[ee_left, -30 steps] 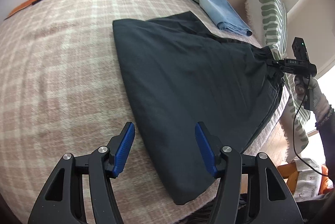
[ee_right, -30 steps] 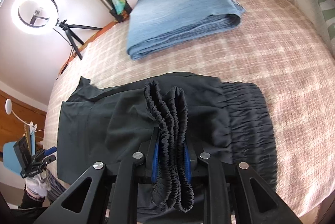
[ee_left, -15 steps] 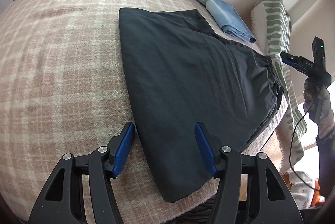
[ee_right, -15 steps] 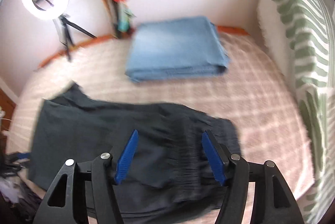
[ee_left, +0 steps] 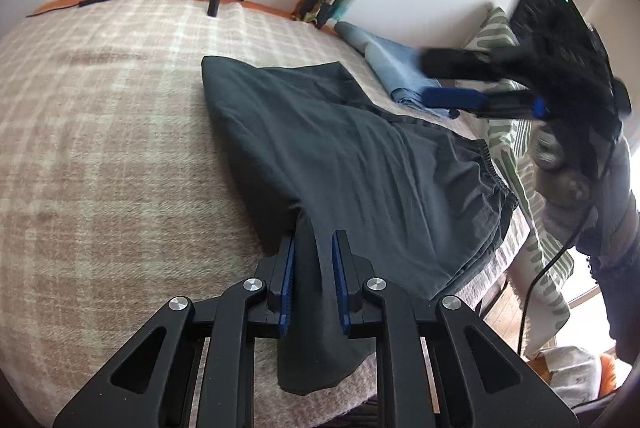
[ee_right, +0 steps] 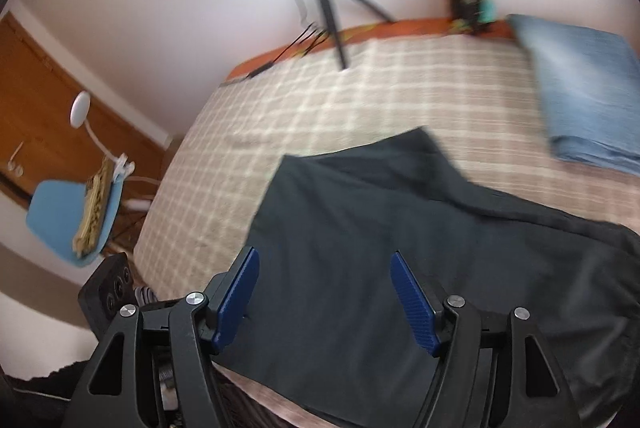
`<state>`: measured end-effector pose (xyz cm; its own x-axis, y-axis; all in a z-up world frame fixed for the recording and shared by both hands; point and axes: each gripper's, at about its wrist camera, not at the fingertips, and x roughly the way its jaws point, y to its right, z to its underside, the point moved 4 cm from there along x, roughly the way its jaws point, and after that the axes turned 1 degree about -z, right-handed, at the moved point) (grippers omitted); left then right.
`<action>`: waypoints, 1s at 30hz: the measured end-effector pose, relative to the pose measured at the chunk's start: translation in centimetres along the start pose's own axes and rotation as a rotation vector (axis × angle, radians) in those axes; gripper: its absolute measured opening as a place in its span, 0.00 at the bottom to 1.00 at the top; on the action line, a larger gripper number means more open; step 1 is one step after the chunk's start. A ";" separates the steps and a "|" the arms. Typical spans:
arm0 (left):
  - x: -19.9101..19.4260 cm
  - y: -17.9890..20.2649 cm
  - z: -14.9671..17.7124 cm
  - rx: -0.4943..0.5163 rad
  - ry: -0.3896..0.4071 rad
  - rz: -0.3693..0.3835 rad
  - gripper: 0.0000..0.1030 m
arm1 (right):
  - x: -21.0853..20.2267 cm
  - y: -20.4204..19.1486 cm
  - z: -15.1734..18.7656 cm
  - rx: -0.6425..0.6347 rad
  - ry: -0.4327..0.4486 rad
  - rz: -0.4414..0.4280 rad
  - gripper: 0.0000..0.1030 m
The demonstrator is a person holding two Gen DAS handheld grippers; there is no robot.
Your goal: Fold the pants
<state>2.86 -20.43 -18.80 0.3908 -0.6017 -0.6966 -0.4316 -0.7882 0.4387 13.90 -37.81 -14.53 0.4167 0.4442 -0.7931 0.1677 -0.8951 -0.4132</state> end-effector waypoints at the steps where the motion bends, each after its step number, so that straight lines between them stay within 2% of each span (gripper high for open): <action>1: 0.1 0.1 0.0 -0.001 0.003 0.000 0.15 | 1.1 -1.0 -0.4 -0.020 -0.019 -0.001 0.69; 7: 0.5 0.8 0.1 0.012 0.022 0.001 0.15 | 8.5 -5.2 -1.8 -0.052 -0.156 0.003 0.69; 12: 0.7 1.1 0.1 0.024 0.029 -0.004 0.15 | 12.6 -7.3 -1.9 -0.126 -0.235 0.088 0.68; 14: 0.8 1.2 0.1 0.026 0.031 -0.008 0.15 | 14.0 -7.5 -1.6 -0.165 -0.265 0.150 0.58; 16: 0.7 1.3 0.1 0.031 0.030 -0.012 0.15 | 15.1 -7.2 -1.3 -0.185 -0.304 0.196 0.33; 17: 0.6 1.3 0.2 0.035 0.031 -0.021 0.15 | 15.5 -6.8 -1.2 -0.185 -0.317 0.210 0.29; 18: 0.5 1.6 0.3 0.041 0.036 -0.040 0.17 | 15.6 -6.4 -1.1 -0.180 -0.318 0.215 0.22; 19: 0.3 1.5 0.4 0.043 0.041 -0.061 0.25 | 15.5 -6.2 -1.1 -0.175 -0.311 0.204 0.14; 20: 0.1 1.4 0.5 0.037 0.043 -0.074 0.33 | 15.3 -5.9 -1.2 -0.169 -0.303 0.197 0.12; 21: 0.1 1.3 0.7 0.027 0.044 -0.083 0.53 | 15.1 -5.8 -1.2 -0.160 -0.296 0.189 0.09; 22: 0.1 1.2 0.8 0.020 0.045 -0.087 0.63 | 14.8 -5.6 -1.2 -0.150 -0.284 0.173 0.06; 24: 0.6 1.3 1.2 0.016 0.026 -0.082 0.63 | 14.1 -5.3 -1.1 -0.139 -0.267 0.155 0.04; 27: 1.5 1.7 1.5 0.022 -0.002 -0.058 0.57 | 13.1 -5.0 -1.1 -0.122 -0.237 0.126 0.03; 29: 2.0 1.9 1.5 0.026 -0.011 -0.051 0.31 | 12.4 -5.1 -1.3 -0.111 -0.217 0.109 0.02; 30: 2.0 2.3 1.5 0.028 -0.015 -0.040 0.13 | 11.8 -5.0 -1.3 -0.107 -0.204 0.102 0.02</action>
<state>1.46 -23.24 -20.01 0.3964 -0.5672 -0.7219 -0.4384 -0.8078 0.3940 19.19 -28.09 -21.24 0.2491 0.3405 -0.9067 0.2324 -0.9298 -0.2853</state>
